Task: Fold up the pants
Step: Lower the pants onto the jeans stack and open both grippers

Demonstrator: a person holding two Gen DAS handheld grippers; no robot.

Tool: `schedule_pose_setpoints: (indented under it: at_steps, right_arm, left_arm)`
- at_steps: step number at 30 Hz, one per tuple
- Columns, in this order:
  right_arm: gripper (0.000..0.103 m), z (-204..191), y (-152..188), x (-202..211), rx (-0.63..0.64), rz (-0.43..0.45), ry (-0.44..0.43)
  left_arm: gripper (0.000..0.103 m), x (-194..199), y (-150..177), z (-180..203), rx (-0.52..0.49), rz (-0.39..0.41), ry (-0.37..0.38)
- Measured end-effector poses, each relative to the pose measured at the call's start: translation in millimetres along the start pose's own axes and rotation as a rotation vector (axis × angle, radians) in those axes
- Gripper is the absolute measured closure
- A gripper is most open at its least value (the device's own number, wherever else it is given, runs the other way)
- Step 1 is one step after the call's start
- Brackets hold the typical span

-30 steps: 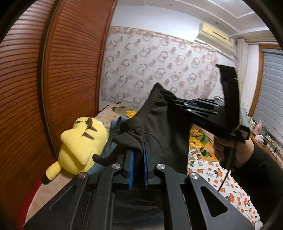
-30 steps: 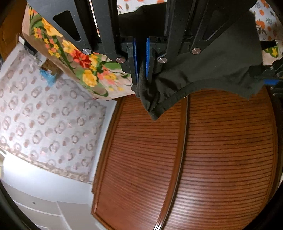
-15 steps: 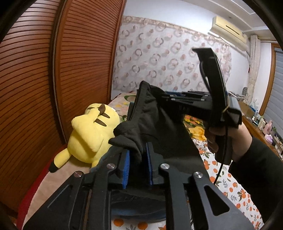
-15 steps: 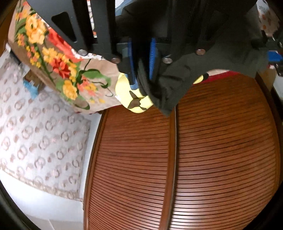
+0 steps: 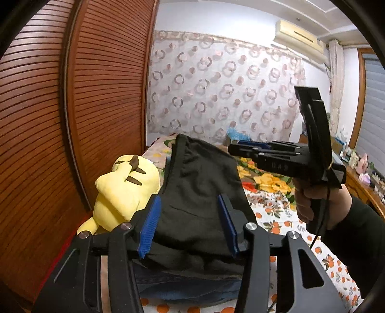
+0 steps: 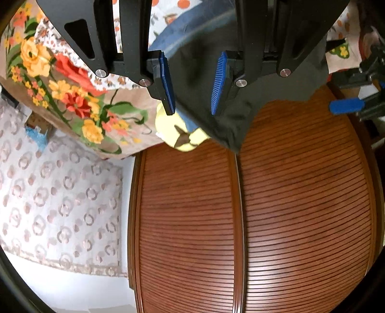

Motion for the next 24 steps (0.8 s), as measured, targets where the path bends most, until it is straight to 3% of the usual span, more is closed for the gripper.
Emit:
schedule_pose_setpoints:
  at_steps: [9, 14, 24]
  right_arm:
    - [0.071, 22, 4, -38, -0.092, -0.096, -0.017]
    - [0.071, 23, 1, -49, -0.124, -0.1, -0.007]
    - [0.071, -11, 23, 7, -0.126, -0.029, 0.032]
  left_arm:
    - [0.053, -33, 26, 1, -0.009, -0.132, -0.014]
    - [0.053, -36, 34, 6, -0.03, -0.148, -0.029]
    - [0.053, -11, 34, 25, -0.08, -0.11, -0.044]
Point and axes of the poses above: each gripper's, at about its wrist camera, not at the fingertips, and x roughly against the way its jaws point, z to its right, y to its underside, the point moved 6 cm from there along -x, roughly the way its jaws point, and after that the axes turned 12 degrees about -z, right-handed, at the moved point
